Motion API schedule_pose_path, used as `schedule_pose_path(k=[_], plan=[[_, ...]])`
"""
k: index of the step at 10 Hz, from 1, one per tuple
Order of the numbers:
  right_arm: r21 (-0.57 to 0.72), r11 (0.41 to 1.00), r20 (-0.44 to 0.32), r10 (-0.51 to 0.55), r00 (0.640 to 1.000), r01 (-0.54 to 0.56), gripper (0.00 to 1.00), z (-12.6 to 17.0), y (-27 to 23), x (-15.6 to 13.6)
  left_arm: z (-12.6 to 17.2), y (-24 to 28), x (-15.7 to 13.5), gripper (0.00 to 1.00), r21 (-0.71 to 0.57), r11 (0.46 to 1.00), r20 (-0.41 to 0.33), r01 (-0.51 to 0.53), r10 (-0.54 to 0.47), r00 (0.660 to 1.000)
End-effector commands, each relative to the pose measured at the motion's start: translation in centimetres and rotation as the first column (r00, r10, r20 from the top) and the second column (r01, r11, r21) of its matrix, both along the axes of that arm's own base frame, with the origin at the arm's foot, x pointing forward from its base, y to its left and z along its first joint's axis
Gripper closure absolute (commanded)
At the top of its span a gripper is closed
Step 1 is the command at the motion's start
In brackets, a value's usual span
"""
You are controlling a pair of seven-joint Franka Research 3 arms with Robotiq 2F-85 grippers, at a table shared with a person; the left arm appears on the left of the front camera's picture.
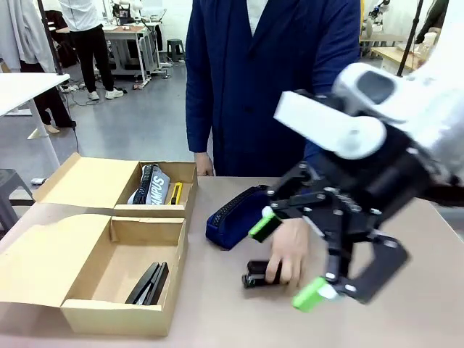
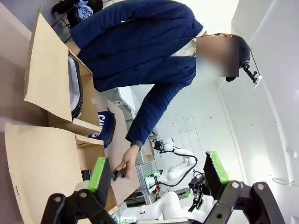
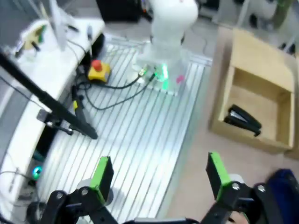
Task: Place items inside the box.
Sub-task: Pick up a Pencil pouch or Stapler and place it inside the Mailer Box closest to the robot.
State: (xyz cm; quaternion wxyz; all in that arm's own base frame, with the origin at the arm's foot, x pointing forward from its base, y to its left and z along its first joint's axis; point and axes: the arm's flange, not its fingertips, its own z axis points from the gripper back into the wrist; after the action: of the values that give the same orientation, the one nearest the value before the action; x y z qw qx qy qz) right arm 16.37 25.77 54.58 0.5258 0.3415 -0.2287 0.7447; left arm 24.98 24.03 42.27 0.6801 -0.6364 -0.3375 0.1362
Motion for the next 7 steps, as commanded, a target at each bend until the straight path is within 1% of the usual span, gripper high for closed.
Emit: schedule_pose_path(k=[1, 2, 3, 4, 5, 6, 7], plan=[[0.173, 0.980, -0.018, -0.097, 0.995, 0.099, 0.00, -1.0, -5.9, -1.4, 0.0, -0.3, -0.1, 0.00, -0.005, 1.000, 0.026, -0.005, 0.005, 1.000], [0.267, 0.933, -0.050, -0.236, 0.970, 0.241, 0.00, -1.2, -9.2, -1.8, 0.0, -0.3, -0.1, 0.00, -0.005, 1.000, 0.026, -0.005, 0.005, 1.000], [0.333, 0.879, -0.097, -0.329, 0.939, 0.343, 0.00, -1.8, -11.9, -1.6, 0.0, -0.3, -0.1, 0.00, -0.005, 1.000, 0.026, -0.005, 0.005, 1.000], [0.389, 0.800, -0.172, -0.425, 0.889, 0.457, 0.00, -2.8, -14.5, -1.1, 0.0, -0.3, -0.1, 0.00, -0.005, 1.000, 0.026, -0.005, 0.005, 1.000], [0.448, 0.777, -0.214, -0.387, 0.897, 0.442, 0.00, -3.9, -16.6, -0.8, 0.0, -0.3, -0.1, 0.00, -0.005, 1.000, 0.026, -0.005, 0.005, 1.000], [0.490, 0.750, -0.240, -0.374, 0.896, 0.444, 0.00, -5.2, -18.2, -0.8, 0.0, -0.3, -0.1, 0.00, -0.005, 1.000, 0.026, -0.005, 0.005, 1.000], [0.527, 0.708, -0.269, -0.386, 0.882, 0.470, 0.00, -6.3, -19.8, -0.7, 0.0, -0.3, -0.1, 0.00, -0.005, 1.000, 0.026, -0.005, 0.005, 1.000]])
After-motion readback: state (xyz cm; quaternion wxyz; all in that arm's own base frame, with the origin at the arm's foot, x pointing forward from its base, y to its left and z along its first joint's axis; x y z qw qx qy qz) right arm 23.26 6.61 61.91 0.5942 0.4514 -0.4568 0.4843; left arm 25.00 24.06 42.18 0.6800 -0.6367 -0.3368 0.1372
